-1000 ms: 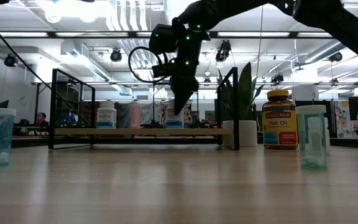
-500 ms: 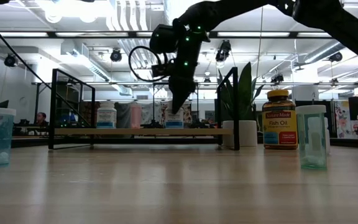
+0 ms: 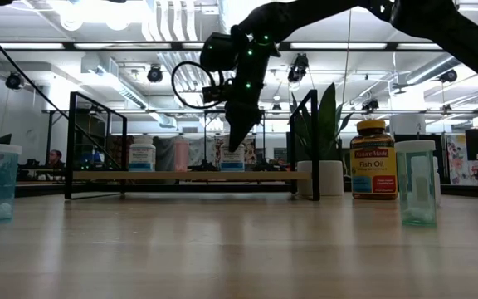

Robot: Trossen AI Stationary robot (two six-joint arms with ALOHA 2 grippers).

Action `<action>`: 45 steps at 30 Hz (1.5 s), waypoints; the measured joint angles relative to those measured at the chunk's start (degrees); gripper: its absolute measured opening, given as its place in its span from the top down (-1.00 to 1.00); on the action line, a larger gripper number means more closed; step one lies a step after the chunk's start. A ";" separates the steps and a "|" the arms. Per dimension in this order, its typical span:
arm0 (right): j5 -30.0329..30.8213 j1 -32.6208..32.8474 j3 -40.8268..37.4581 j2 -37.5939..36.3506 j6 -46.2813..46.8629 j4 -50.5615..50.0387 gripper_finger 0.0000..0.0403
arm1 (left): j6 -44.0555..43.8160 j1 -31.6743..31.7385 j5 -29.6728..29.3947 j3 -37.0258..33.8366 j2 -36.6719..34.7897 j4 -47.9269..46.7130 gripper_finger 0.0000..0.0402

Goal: Pick and place medicine bottles onto shelf by color
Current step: Put the white medicine bottle on the shelf, then put the left blue medicine bottle on the shelf

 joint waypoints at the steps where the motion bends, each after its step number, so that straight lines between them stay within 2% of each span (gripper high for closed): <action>1: -0.01 0.00 0.01 0.00 0.01 0.00 0.96 | -0.02 0.00 0.00 0.00 0.00 0.00 0.19; 13: -0.63 0.60 0.78 -1.11 0.85 -1.30 0.96 | -0.02 0.00 0.00 0.00 0.00 -0.02 0.19; 19: -9.85 3.58 0.23 -6.12 3.94 -4.42 0.96 | -0.02 0.00 0.02 0.00 0.00 0.03 0.19; 24: -11.66 8.49 -4.39 -12.49 7.06 -3.96 0.96 | -0.02 0.00 0.02 -0.02 0.00 0.82 0.19; 29: -11.72 14.08 -16.23 -21.23 12.56 4.16 0.96 | -0.42 -0.02 0.02 -0.02 0.09 0.95 0.19; 36: -10.36 21.72 -37.63 -32.73 16.28 27.02 0.96 | -0.63 -0.02 0.02 -0.02 0.11 1.69 0.19; 39: -7.80 24.73 -46.08 -36.16 16.61 37.59 0.96 | -1.05 -0.02 0.03 -0.02 0.75 2.71 0.19; 45: -7.85 27.93 -60.98 -41.12 14.17 58.09 0.96 | -2.25 -0.02 0.04 -0.04 3.57 6.90 0.19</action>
